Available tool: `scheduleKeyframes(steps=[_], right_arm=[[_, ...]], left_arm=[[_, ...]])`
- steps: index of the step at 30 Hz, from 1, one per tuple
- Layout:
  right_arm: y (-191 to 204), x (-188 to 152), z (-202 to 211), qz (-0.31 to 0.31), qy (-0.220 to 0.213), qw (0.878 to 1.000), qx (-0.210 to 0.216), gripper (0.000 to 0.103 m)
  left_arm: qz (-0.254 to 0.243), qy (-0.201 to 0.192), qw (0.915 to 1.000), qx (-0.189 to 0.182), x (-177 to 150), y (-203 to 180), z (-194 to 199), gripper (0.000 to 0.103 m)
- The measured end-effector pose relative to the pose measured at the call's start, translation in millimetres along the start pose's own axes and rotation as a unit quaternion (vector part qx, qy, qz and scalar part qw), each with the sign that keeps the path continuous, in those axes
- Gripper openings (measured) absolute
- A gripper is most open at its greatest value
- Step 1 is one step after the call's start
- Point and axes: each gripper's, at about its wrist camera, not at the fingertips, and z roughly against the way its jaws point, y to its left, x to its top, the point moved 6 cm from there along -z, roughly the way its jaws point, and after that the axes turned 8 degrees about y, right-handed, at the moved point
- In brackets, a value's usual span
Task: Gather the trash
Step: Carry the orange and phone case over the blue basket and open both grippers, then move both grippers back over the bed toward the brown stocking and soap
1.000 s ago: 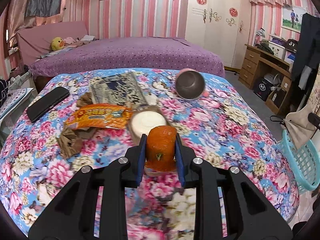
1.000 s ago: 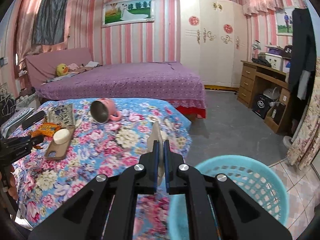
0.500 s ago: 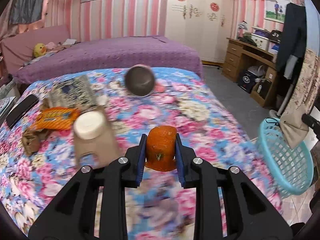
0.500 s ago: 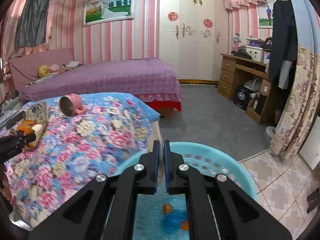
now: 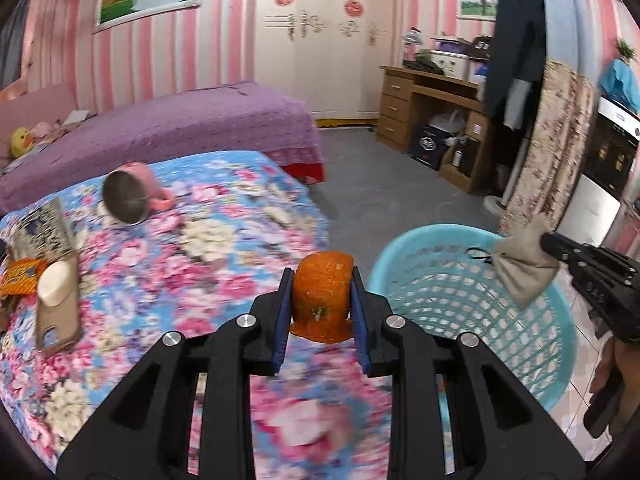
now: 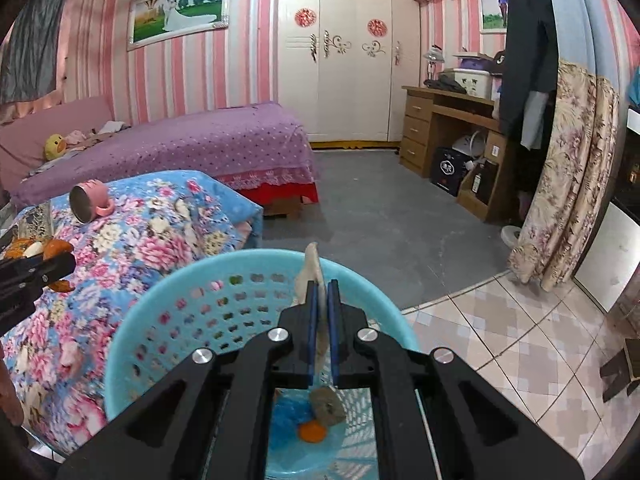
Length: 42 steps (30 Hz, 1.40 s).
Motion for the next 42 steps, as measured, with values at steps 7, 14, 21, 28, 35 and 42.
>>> scheduleKeyframes(steps=[7,14,21,28,35,42], right_arm=[[-15.2,-7.3,-1.8,-0.001,0.009,1.0,-0.011,0.005],[-20.3,-10.1,-2.9,-0.011,0.011,1.0,-0.008,0.005],[-17.1,-10.7,-4.9,-0.012,0.013,1.0,-0.01,0.006],[-11.8,-11.9,-10.4,-0.009,0.024,0.999,-0.024,0.008],[-5.5,-7.0,-6.4,-0.018,0.013,0.999,-0.032,0.072],[11.6,-1.0,-5.7,-0.018,0.0,0.998,-0.056,0.098]], left_arm=[[-0.007,0.012,0.9996,-0.025,3.4,-36.2,-14.9,0.025],[-0.014,0.015,0.9991,-0.038,8.5,-54.5,-25.4,0.027],[-0.025,0.008,0.9993,-0.029,13.9,-59.7,-27.2,0.067],[-0.02,-0.01,0.9997,0.006,18.9,-30.9,-17.1,0.091],[0.01,-0.007,0.9994,0.031,15.3,17.6,-9.0,0.095],[0.037,-0.012,0.998,0.051,10.8,60.4,7.8,0.097]])
